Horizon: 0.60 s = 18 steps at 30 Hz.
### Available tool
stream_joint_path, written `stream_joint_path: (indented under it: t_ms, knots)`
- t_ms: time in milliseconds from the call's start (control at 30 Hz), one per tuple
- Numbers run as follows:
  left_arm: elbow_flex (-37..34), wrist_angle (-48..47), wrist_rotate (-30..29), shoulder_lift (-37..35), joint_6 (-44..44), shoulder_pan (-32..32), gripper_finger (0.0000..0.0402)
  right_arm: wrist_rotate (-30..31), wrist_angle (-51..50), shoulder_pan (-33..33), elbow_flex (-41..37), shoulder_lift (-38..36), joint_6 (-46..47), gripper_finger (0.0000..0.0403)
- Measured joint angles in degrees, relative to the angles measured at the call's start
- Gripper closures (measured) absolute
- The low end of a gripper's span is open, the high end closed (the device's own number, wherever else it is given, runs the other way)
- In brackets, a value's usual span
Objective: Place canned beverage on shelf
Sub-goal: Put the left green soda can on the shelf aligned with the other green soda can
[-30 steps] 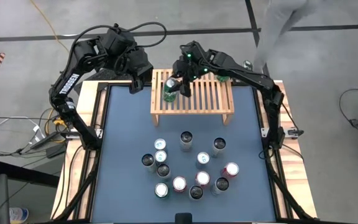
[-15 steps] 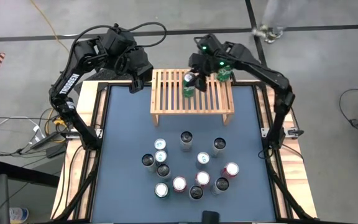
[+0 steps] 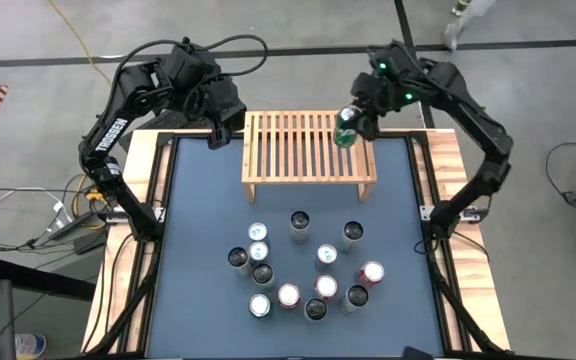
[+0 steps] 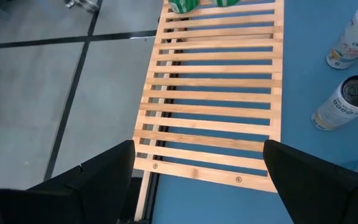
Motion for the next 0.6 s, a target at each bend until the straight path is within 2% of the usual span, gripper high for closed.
stream_joint_path:
  t_ms: [267, 600]
  knots:
    - [0.0, 0.2, 0.0, 0.0, 0.0, 0.0, 0.0058, 3.0, 10.3, -2.6, -16.9, -8.2, 0.5, 0.0243]
    - [0.0, 0.2, -0.1, 0.0, -0.3, 0.0, 0.0058, 4.5, 9.3, -6.2, -19.4, -10.6, -0.5, 0.0243]
